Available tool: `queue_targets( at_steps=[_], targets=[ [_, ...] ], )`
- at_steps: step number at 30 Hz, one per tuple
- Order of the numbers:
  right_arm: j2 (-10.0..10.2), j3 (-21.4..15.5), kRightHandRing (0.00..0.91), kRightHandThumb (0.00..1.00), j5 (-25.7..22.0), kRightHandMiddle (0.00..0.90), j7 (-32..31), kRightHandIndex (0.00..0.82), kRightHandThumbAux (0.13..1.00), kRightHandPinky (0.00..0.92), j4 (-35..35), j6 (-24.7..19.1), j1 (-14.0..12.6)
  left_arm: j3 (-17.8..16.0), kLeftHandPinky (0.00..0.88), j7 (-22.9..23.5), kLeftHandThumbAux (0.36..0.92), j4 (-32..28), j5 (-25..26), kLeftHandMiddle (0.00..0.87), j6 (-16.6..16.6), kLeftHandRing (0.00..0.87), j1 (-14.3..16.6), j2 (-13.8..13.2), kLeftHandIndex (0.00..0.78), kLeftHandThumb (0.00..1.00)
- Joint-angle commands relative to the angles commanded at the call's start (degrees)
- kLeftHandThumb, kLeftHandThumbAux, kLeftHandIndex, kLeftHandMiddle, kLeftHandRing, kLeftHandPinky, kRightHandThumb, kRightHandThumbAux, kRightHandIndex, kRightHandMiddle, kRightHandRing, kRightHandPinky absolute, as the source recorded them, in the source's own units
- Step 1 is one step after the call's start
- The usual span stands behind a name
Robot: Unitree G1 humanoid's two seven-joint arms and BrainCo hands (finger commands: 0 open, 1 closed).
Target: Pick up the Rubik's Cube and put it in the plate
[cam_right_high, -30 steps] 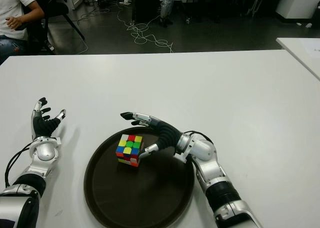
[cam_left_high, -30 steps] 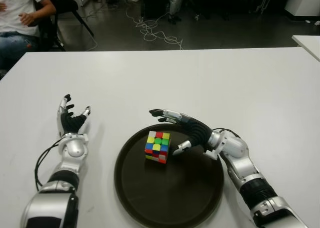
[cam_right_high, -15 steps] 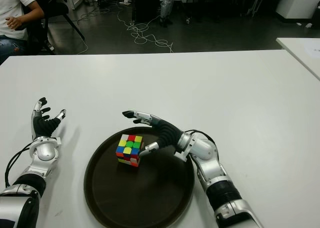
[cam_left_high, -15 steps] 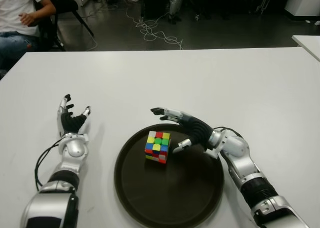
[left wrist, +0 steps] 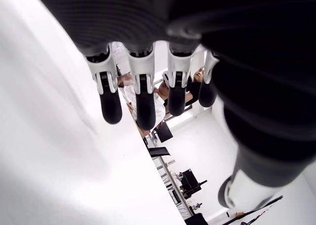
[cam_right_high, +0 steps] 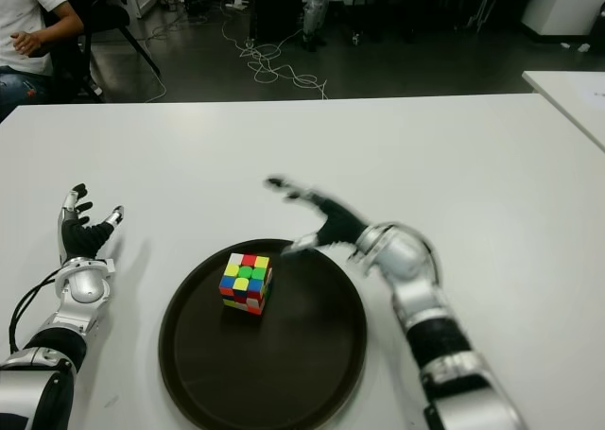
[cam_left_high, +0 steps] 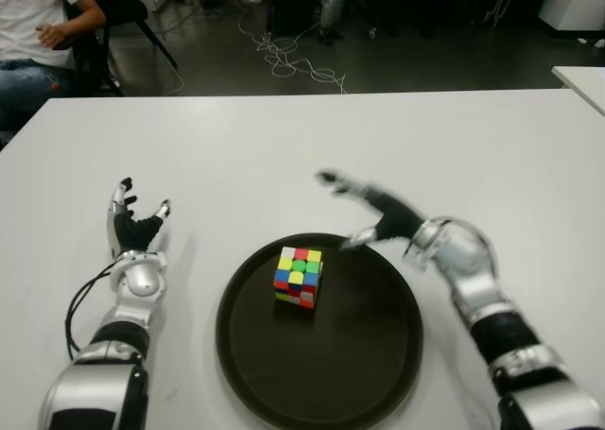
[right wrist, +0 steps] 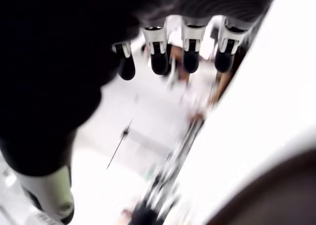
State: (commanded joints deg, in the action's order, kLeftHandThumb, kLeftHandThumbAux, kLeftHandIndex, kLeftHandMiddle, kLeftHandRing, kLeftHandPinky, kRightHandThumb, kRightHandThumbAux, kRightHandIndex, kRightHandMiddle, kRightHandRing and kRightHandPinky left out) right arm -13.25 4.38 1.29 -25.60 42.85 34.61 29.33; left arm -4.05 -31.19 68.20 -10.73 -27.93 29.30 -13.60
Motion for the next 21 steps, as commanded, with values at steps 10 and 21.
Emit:
queue_targets(
  at_steps=[10, 21],
  targets=[
    [-3.3, -3.5, 0.000, 0.000, 4.8, 0.026, 15.8, 0.046, 0.692, 0.000, 16.1, 4.4, 6.5, -0.1, 0.167, 0.5, 0.729, 0.0, 0.2, 0.133, -0.1, 0.145, -0.2, -0.2, 0.093, 0.000],
    [-5.0, -5.8, 0.000, 0.000, 6.7, 0.024, 28.6, 0.039, 0.716, 0.000, 24.6, 6.7, 7.8, -0.3, 0.210, 0.6, 0.758, 0.3, 0.2, 0.147, -0.6, 0.168, 0.0, -0.3, 0.105, 0.040]
  ],
)
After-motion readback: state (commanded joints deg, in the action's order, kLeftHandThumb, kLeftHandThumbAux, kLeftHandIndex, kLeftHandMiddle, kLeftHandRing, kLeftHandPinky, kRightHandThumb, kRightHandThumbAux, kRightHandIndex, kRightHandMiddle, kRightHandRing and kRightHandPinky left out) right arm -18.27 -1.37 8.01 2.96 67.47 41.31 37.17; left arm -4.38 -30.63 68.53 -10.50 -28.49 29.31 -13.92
